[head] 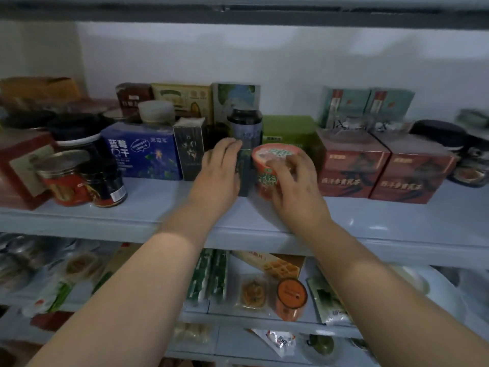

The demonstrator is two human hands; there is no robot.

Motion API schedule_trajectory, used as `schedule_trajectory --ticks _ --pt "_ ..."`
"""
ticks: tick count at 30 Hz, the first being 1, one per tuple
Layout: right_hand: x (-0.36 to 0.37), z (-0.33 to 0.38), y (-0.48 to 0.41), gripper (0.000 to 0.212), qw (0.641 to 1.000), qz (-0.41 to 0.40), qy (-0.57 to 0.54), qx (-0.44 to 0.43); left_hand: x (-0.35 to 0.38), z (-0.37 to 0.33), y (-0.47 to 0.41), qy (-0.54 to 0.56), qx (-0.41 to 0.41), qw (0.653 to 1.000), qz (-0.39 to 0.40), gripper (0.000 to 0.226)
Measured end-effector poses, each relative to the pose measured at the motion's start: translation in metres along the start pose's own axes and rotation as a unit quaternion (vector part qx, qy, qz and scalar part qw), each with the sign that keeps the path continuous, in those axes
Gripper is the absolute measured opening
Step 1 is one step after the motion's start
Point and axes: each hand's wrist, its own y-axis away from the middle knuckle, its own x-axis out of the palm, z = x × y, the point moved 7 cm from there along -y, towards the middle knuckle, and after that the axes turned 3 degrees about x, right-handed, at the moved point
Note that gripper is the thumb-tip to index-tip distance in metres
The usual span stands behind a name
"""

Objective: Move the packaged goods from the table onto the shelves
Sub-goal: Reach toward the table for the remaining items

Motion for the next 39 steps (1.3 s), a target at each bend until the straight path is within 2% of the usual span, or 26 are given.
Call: schedule_trajectory --ticks 3,7,12,18,26,39 --pt "0.004 -0.004 -0.004 0.050 0.999 -0.009 0.021 0.030 0.017 0.005 -0.010 0.003 -0.002 1.000 0.008 0.085" --pt "0.002 -0.008 -0.004 0.073 0.996 -0.028 0.067 0.055 0.028 0.010 -0.014 0.013 -0.007 1.000 0.006 0.099" --pt "0.006 -0.009 -0.005 0.083 0.994 -0.008 0.086 0.061 0.031 0.013 -0.015 0.071 -0.007 0.997 -0.010 0.104" --pt "0.004 -0.007 -0.002 0.083 0.995 0.008 0.079 0.056 0.035 0.014 -0.012 0.092 -0.027 0.995 0.023 0.096" --pt "0.003 -0.008 -0.001 0.081 0.994 0.009 0.080 0.074 0.038 0.013 -0.012 0.091 -0.016 0.994 0.050 0.107" --pt "0.000 -0.005 0.002 0.078 0.990 0.038 0.088 0.104 0.040 0.012 -0.008 0.114 -0.006 0.990 0.084 0.107"
